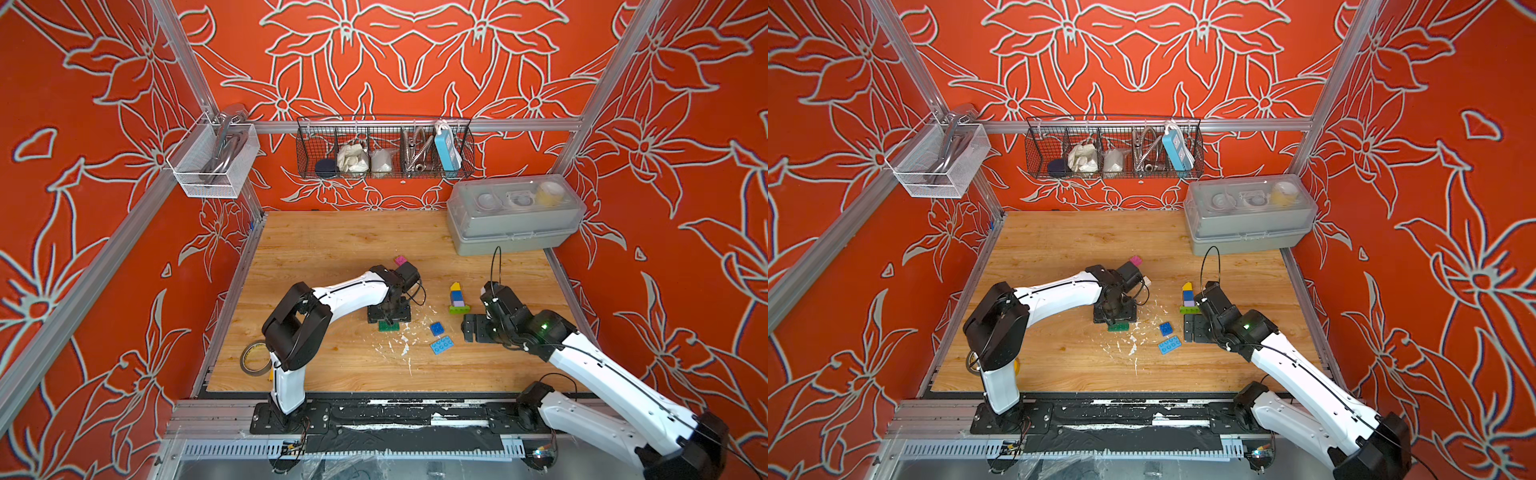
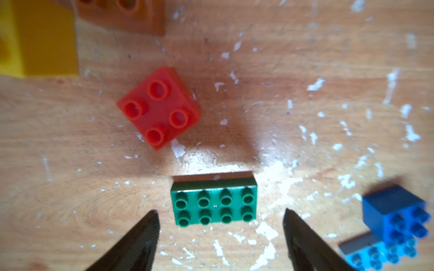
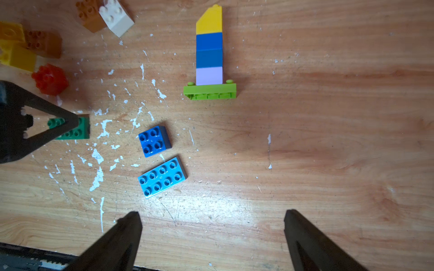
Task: Assemble the number 1 with lego
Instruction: Place the lego brick at the center of the board.
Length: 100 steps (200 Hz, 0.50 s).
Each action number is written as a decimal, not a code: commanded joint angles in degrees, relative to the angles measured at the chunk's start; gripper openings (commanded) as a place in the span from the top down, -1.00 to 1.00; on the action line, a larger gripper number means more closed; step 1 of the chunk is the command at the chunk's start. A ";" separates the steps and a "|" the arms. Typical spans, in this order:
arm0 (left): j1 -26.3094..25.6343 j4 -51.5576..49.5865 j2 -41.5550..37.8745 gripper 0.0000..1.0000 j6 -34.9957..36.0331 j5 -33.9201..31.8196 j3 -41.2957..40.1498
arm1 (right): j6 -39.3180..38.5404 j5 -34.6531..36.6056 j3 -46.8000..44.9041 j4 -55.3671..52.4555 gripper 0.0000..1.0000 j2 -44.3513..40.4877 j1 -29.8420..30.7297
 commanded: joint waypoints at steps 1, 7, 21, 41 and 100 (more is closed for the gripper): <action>0.05 -2.67 -4.30 -0.83 0.99 -1.05 0.19 | -2.16 -0.22 2.66 -0.35 -1.00 0.76 0.10; 0.05 -3.26 -5.32 -0.88 0.91 -1.25 0.30 | -2.48 -0.51 3.26 -0.67 -1.00 1.40 0.05; 0.05 -4.64 -8.71 -0.98 0.48 -1.66 0.01 | -3.46 -1.86 5.24 -1.40 -0.97 4.11 -0.22; 0.05 -6.18 -17.03 -0.99 -1.18 -3.05 -3.13 | -5.36 -4.60 9.50 -3.61 -0.85 10.08 -0.25; 0.05 3.64 -55.49 -0.99 -6.20 -5.82 -31.45 | -8.26 -9.81 16.87 -1.83 -0.60 25.87 2.78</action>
